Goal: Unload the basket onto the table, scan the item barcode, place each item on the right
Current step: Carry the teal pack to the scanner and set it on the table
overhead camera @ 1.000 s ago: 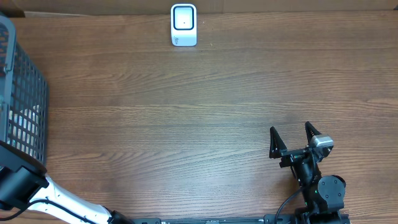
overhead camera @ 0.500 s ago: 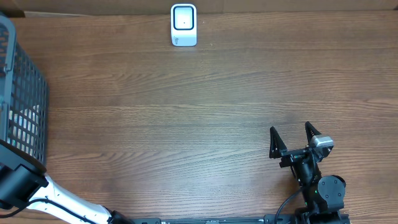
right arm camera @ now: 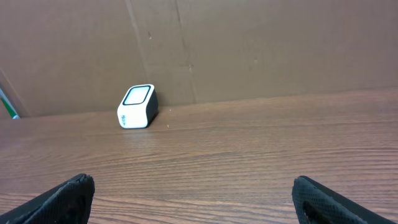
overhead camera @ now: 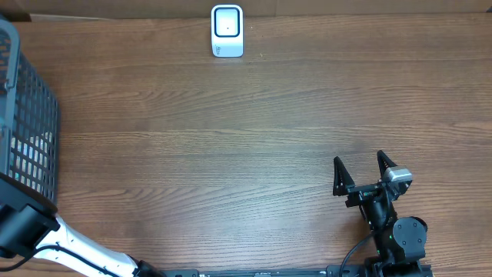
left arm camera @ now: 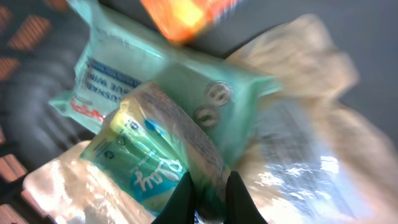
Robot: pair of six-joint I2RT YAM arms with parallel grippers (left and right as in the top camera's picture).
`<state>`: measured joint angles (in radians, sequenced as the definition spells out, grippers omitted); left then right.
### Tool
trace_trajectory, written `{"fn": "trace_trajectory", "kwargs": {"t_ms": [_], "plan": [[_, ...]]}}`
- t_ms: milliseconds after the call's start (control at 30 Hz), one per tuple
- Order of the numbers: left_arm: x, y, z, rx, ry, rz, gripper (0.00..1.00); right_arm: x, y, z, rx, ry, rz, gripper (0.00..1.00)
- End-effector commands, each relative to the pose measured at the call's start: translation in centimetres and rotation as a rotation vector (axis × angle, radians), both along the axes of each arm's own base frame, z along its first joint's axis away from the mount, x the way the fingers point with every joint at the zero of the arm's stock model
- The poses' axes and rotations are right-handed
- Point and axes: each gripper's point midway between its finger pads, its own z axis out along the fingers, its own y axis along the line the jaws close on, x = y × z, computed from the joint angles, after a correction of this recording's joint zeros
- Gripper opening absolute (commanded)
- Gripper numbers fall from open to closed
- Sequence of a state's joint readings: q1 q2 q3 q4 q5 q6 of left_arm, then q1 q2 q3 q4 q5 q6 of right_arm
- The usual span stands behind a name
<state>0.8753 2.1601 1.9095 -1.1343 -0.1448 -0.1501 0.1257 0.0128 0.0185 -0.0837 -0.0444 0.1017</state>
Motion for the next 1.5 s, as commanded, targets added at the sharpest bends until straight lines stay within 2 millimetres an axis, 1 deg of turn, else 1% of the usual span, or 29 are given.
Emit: {"fn": "trace_trajectory", "kwargs": {"t_ms": [0,100,133,200,267,300,333,367,400,467,500,533,600,633,667,700,767,800,867,933,1033,1100,1167,1267,1333,1467], "plan": [[3.5,0.1,10.5,0.138,-0.242,-0.009,0.04,0.0,-0.2,-0.2,0.002,-0.001,-0.009,1.0],[4.6,-1.4,17.8,0.222,-0.396,-0.029,0.04,0.0,-0.2,-0.2,0.002,-0.001,-0.009,1.0],[4.9,-2.1,19.8,0.244,-0.438,-0.042,0.04,0.0,-0.2,-0.2,0.002,-0.001,-0.009,1.0],[5.5,-4.3,24.5,0.291,-0.551,-0.086,0.04,0.0,-0.2,-0.2,0.002,-0.001,-0.009,1.0],[6.2,-6.9,27.9,0.315,-0.641,-0.147,0.04,0.0,-0.2,-0.2,0.002,-0.001,-0.009,1.0],[6.7,-8.9,29.7,0.316,-0.695,-0.197,0.04,0.0,-0.2,-0.2,0.002,-0.001,-0.009,1.0],[7.1,-10.5,30.8,0.316,-0.727,-0.234,0.05,0.0,-0.2,-0.2,0.002,-0.001,-0.009,1.0],[7.6,-12.8,32.1,0.312,-0.763,-0.287,0.04,0.0,-0.2,-0.2,0.002,-0.001,-0.009,1.0],[8.6,-16.7,33.4,0.304,-0.795,-0.392,0.04,0.0,-0.2,-0.2,0.002,-0.001,-0.009,1.0],[9.9,-21.6,33.7,0.279,-0.797,-0.541,0.04,0.0,-0.2,-0.2,0.002,-0.001,-0.009,1.0],[10.6,-24.0,33.4,0.26,-0.787,-0.613,0.04,0.0,-0.2,-0.2,0.002,-0.001,-0.009,1.0],[11.9,-28.7,32.2,0.205,-0.759,-0.75,0.04,0.0,-0.2,-0.2,0.002,-0.001,-0.009,1.0],[13.0,-33.0,30.0,0.142,-0.708,-0.864,0.04,0.0,-0.2,-0.2,0.002,-0.001,-0.009,1.0],[13.5,-35.2,28.5,0.107,-0.672,-0.924,0.04,0.0,-0.2,-0.2,0.002,-0.001,-0.009,1.0],[13.9,-36.9,27.1,0.076,-0.64,-0.972,0.04,0.0,-0.2,-0.2,0.002,-0.001,-0.009,1.0],[14.5,-40.6,23.7,0.005,-0.559,-1.065,0.04,0.0,-0.2,-0.2,0.002,-0.001,-0.009,1.0],[14.7,-43.7,20.0,-0.059,-0.472,-1.132,0.04,0.0,-0.2,-0.2,0.002,-0.001,-0.009,1.0],[14.8,-44.7,18.6,-0.082,-0.439,-1.153,0.04,0.0,-0.2,-0.2,0.002,-0.001,-0.009,1.0],[14.7,-47.7,14.2,-0.144,-0.333,-1.213,0.04,0.0,-0.2,-0.2,0.002,-0.001,-0.009,1.0],[14.4,-50.0,10.5,-0.19,-0.242,-1.258,0.04,0.0,-0.2,-0.2,0.002,-0.001,-0.009,1.0],[13.6,-53.2,5.6,-0.239,-0.113,-1.343,0.04,0.0,-0.2,-0.2,0.002,-0.001,-0.009,1.0],[13.3,-55.0,2.8,-0.261,-0.052,-1.379,0.04,0.0,-0.2,-0.2,0.002,-0.001,-0.009,1.0],[13.1,-56.3,0.8,-0.274,-0.016,-1.402,0.04,0.0,-0.2,-0.2,0.002,-0.001,-0.009,1.0],[12.8,-57.8,-1.4,-0.288,0.023,-1.419,0.04,0.0,-0.2,-0.2,0.002,-0.001,-0.009,1.0],[12.6,-58.2,-1.8,-0.29,0.03,-1.427,0.04,0.0,-0.2,-0.2,0.002,-0.001,-0.009,1.0],[12.8,-58.7,-1.7,-0.285,0.013,-1.434,0.04,0.0,-0.2,-0.2,0.002,-0.001,-0.009,1.0]]}}
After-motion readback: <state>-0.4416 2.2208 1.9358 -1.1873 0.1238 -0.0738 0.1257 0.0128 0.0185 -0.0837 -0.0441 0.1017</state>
